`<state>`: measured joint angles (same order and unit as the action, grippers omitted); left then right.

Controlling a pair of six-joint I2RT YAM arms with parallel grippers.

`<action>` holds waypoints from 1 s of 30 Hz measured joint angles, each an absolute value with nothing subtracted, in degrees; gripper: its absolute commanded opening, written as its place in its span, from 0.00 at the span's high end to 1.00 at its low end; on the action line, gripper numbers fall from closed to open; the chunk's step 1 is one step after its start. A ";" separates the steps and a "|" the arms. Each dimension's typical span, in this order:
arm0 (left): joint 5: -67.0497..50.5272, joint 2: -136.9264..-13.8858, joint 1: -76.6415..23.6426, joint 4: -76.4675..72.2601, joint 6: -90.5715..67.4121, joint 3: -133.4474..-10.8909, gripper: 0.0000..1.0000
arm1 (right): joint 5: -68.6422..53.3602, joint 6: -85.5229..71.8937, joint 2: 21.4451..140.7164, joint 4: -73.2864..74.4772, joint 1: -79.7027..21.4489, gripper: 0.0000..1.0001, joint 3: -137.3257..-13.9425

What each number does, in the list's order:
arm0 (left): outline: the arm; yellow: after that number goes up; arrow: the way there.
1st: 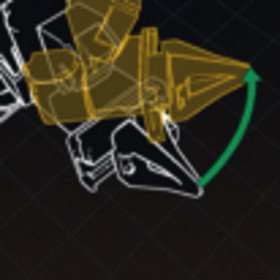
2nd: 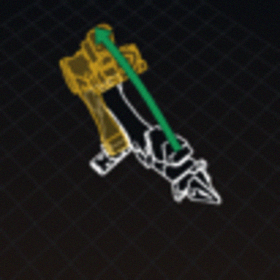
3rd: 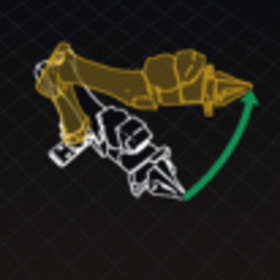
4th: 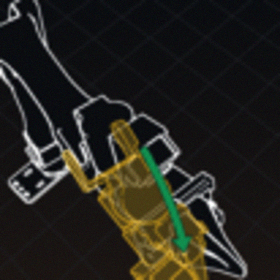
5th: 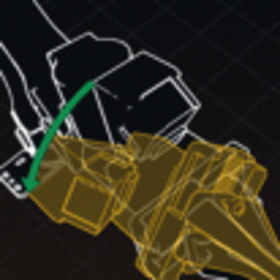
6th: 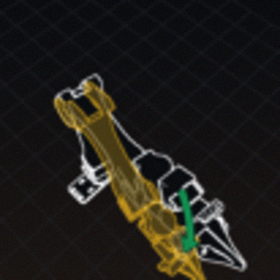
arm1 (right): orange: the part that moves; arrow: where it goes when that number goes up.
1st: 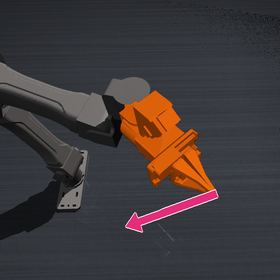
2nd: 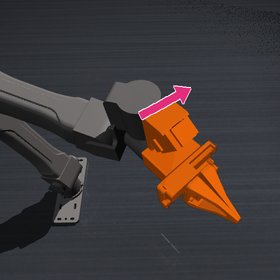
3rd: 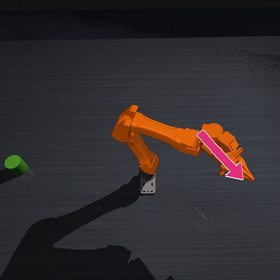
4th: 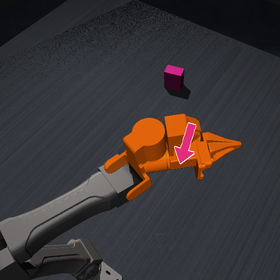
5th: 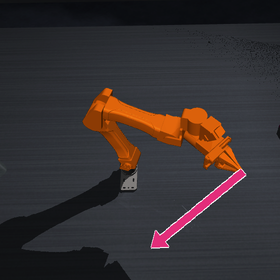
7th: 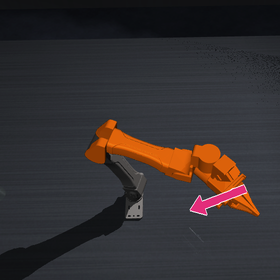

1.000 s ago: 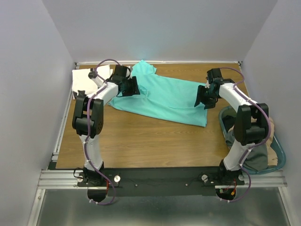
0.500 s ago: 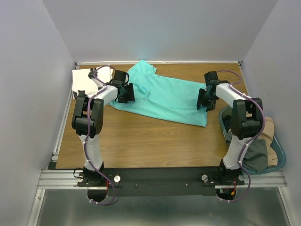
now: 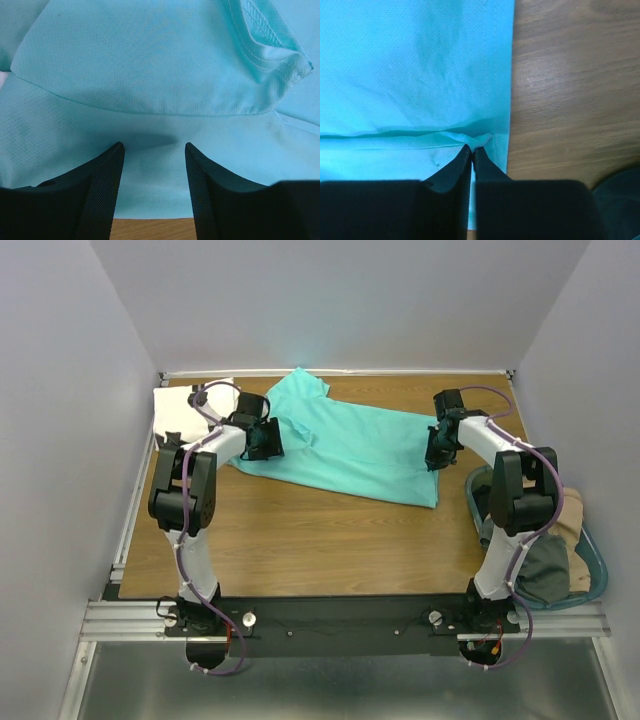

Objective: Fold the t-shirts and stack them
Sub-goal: Fold the tshirt

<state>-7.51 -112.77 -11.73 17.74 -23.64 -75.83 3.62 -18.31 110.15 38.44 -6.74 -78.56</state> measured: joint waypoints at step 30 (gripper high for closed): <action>-4.69 -108.55 -11.42 20.16 -25.58 -71.72 0.30 | 11.75 -18.79 109.60 38.65 -6.72 0.33 -77.62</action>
<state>-4.69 -108.55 -11.42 20.16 -25.58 -71.72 11.75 -18.79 109.60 38.65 -6.72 -77.62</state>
